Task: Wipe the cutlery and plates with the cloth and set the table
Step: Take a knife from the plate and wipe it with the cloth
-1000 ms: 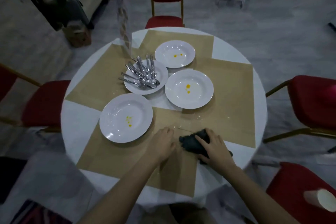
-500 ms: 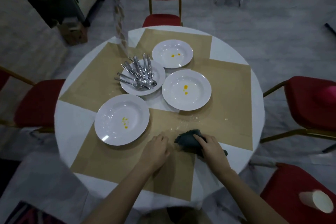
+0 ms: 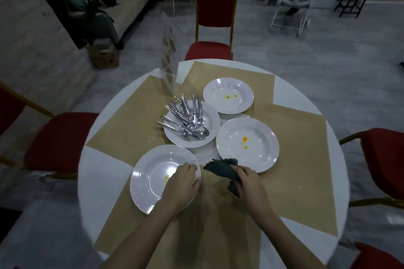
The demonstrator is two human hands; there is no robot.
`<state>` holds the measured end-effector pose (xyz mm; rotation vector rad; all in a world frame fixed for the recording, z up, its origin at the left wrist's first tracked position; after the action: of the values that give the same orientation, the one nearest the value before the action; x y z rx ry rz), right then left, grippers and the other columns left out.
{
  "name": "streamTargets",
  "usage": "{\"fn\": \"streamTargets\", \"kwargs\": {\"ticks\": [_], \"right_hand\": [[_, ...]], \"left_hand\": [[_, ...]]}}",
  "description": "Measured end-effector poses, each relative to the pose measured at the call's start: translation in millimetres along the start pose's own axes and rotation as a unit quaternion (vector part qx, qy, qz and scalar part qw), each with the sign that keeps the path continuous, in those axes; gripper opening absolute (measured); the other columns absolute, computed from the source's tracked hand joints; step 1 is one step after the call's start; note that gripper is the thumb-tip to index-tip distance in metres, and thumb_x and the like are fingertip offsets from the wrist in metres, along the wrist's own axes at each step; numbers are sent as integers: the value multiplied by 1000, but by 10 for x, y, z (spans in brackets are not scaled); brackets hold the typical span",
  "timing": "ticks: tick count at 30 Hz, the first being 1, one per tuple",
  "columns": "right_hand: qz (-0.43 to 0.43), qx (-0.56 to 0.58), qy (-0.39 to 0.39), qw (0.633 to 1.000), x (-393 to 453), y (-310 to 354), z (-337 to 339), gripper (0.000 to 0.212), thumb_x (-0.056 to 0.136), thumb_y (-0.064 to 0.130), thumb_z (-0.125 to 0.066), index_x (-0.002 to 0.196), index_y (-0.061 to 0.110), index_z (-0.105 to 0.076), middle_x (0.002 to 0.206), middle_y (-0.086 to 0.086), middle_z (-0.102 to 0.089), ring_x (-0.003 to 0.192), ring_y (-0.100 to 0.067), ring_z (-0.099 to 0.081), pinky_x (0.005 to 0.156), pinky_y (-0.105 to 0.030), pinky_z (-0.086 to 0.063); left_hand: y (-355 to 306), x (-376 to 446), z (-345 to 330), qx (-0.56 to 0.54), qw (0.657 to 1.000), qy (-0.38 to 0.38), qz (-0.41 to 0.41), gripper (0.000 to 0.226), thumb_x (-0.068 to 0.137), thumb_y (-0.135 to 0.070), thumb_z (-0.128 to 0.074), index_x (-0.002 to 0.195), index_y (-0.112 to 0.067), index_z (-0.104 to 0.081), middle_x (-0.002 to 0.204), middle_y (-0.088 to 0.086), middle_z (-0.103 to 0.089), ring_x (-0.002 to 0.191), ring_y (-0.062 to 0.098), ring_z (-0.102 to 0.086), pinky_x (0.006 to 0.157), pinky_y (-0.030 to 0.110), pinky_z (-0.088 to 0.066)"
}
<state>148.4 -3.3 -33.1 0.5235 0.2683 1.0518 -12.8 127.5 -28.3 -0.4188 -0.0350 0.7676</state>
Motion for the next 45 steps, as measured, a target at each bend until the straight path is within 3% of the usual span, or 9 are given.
{"fn": "streamTargets", "kwargs": {"ticks": [4, 8, 18, 25, 33, 36, 39, 43, 45], "right_hand": [[-43, -5, -10, 999, 238, 87, -140, 42, 95, 16, -55, 136, 18, -52, 130, -4, -55, 112, -20, -51, 89, -29, -47], [-70, -1, -11, 998, 512, 187, -259, 42, 91, 7, -60, 133, 10, -56, 127, -13, -58, 110, -29, -54, 94, -36, -48], [-91, -21, -22, 995, 1014, 429, -409, 48, 87, 2, -62, 134, 10, -56, 133, -11, -55, 116, -29, -53, 94, -33, -47], [-93, -38, -10, 995, 1166, 426, -456, 45, 86, 0, -64, 130, 9, -60, 127, -13, -59, 110, -32, -56, 91, -40, -50], [-112, -7, -8, 994, 1209, 386, -383, 44, 93, 6, -57, 137, 13, -54, 134, -8, -53, 118, -25, -49, 98, -32, -43], [-126, 32, -20, 991, 1166, 348, -357, 43, 92, 4, -57, 134, 13, -56, 131, -7, -55, 115, -23, -50, 97, -32, -44], [-138, 76, -54, 986, 1118, 306, -325, 42, 90, 2, -59, 130, 15, -60, 126, -3, -58, 112, -20, -52, 92, -24, -41], [-148, 140, -90, 975, 1035, 258, -302, 38, 91, 6, -59, 125, 23, -61, 118, 9, -63, 109, -7, -56, 89, -19, -43], [-169, 199, -118, 958, 963, 267, -279, 36, 93, 11, -58, 120, 34, -61, 109, 18, -66, 102, 1, -59, 82, -8, -42]], "left_hand": [[399, 349, 133, -22, 1000, 2, -3, 30, 95, -25, -46, 122, -14, -53, 123, 1, -55, 109, 17, -49, 87, 25, -41], [728, 756, 267, -36, 999, 3, -19, 23, 92, -18, -48, 112, -9, -56, 112, 4, -54, 105, 20, -50, 83, 34, -47], [960, 1612, 359, 65, 989, -32, -127, 29, 81, 1, -59, 109, -9, -63, 111, 7, -62, 105, 26, -57, 88, 35, -47], [925, 1965, 309, 150, 979, -16, -135, 24, 90, -4, -48, 108, -18, -56, 116, 0, -58, 110, 22, -50, 90, 33, -37], [1058, 2061, 303, 241, 960, 7, -144, 23, 95, -11, -47, 113, -20, -59, 118, 0, -60, 116, 23, -51, 101, 38, -36], [1038, 2044, 413, 238, 956, -17, -172, 13, 76, -13, -75, 84, -22, -70, 88, -3, -70, 90, 20, -64, 88, 36, -49], [994, 2017, 504, 224, 947, -66, -221, 25, 56, -10, -87, 69, -23, -69, 71, -6, -68, 73, 17, -66, 76, 33, -53], [962, 1955, 564, 175, 963, -21, -204, 21, 75, -13, -74, 92, -24, -67, 92, -8, -67, 92, 16, -62, 81, 30, -48], [912, 1860, 546, 49, 984, 21, -171, 16, 89, -11, -58, 100, -19, -67, 95, -3, -66, 91, 17, -60, 77, 33, -46]]}}
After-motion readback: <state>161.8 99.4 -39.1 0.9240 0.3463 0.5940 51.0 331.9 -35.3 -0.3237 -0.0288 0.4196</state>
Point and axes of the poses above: each hand's wrist, its own x-axis towards the middle knuckle, its own z-axis out of the back of the hand, y = z × x, the point moved 4 cm from there along x, towards the middle knuckle
